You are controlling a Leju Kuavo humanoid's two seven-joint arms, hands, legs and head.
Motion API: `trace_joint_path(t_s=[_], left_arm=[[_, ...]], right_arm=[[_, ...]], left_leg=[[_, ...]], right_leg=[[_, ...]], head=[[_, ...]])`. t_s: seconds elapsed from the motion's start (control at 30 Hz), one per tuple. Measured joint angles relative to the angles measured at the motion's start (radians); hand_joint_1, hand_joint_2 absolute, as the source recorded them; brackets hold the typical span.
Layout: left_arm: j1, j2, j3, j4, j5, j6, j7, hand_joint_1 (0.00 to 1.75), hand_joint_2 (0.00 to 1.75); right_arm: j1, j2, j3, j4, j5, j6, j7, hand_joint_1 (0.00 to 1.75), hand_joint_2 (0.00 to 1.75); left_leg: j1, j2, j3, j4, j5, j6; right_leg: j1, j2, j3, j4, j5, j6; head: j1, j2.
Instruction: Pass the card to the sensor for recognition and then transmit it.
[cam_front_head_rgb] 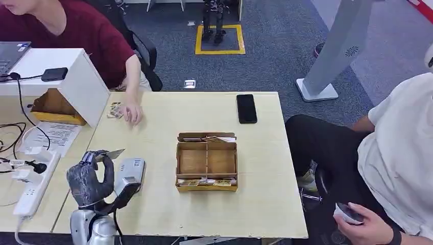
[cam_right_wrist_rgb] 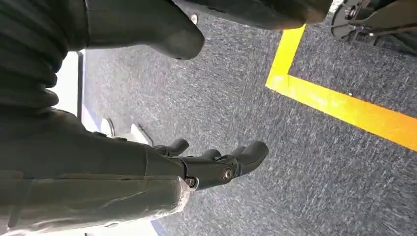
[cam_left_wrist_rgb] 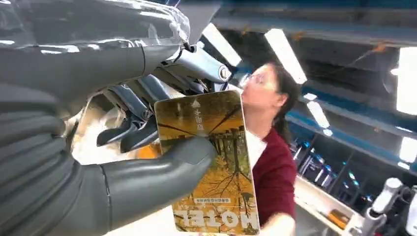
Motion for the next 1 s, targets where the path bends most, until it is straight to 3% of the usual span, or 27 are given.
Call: trace_joint_path(t_s=[0.07, 0.2, 0.57, 0.7, 0.83, 1.0], left_arm=[[-0.024, 0.008, -0.035, 0.075, 0.154, -0.063, 0.011, 1.75, 1.75], [-0.052, 0.026, -0.098, 0.155, 0.269, -0.155, 0.032, 1.75, 1.75], [-0.068, 0.049, -0.139, 0.218, 0.316, -0.197, 0.045, 1.75, 1.75], [-0.078, 0.064, -0.145, 0.239, 0.466, -0.38, 0.126, 1.75, 1.75], [-0.103, 0.088, -0.145, 0.281, 0.52, -0.39, 0.158, 1.75, 1.75], [-0.147, 0.121, -0.145, 0.352, 0.511, -0.316, 0.177, 1.75, 1.75]], right_arm=[[-0.001, 0.001, -0.011, 0.0, -0.001, -0.002, -0.004, 0.0, 1.75], [0.0, 0.002, -0.03, 0.0, -0.002, -0.003, -0.006, 0.0, 1.75], [0.0, 0.002, -0.05, 0.0, -0.001, -0.003, -0.007, 0.0, 1.75], [0.0, 0.002, -0.055, 0.0, 0.0, -0.003, -0.008, 0.0, 1.75], [0.0, 0.002, -0.069, 0.0, 0.01, -0.003, -0.013, 0.0, 1.75], [0.0, 0.002, -0.081, 0.0, 0.029, -0.002, -0.014, 0.0, 1.75]], left_leg=[[0.0, 0.0, 0.0, 0.0, 0.0, 0.0], [0.0, 0.001, 0.0, 0.0, 0.0, 0.0], [0.0, 0.0, -0.001, 0.0, 0.0, 0.0], [0.0, 0.0, -0.001, 0.0, 0.0, 0.0], [0.0, 0.0, -0.001, 0.0, 0.0, 0.0], [0.0, 0.0, -0.001, 0.0, 0.0, 0.0]], right_leg=[[0.0, 0.0, 0.0, 0.0, 0.0, 0.0], [0.0, 0.0, 0.0, 0.0, 0.001, 0.0], [0.0, 0.0, 0.0, 0.0, 0.0, -0.001], [0.0, 0.0, 0.0, 0.0, 0.001, -0.001], [0.0, 0.0, 0.0, 0.0, 0.001, -0.001], [0.0, 0.0, 0.0, 0.001, 0.001, -0.001]], head=[[0.0, 0.0], [0.0, 0.0], [0.0, 0.0], [0.0, 0.0], [0.0, 0.0], [0.0, 0.0]])
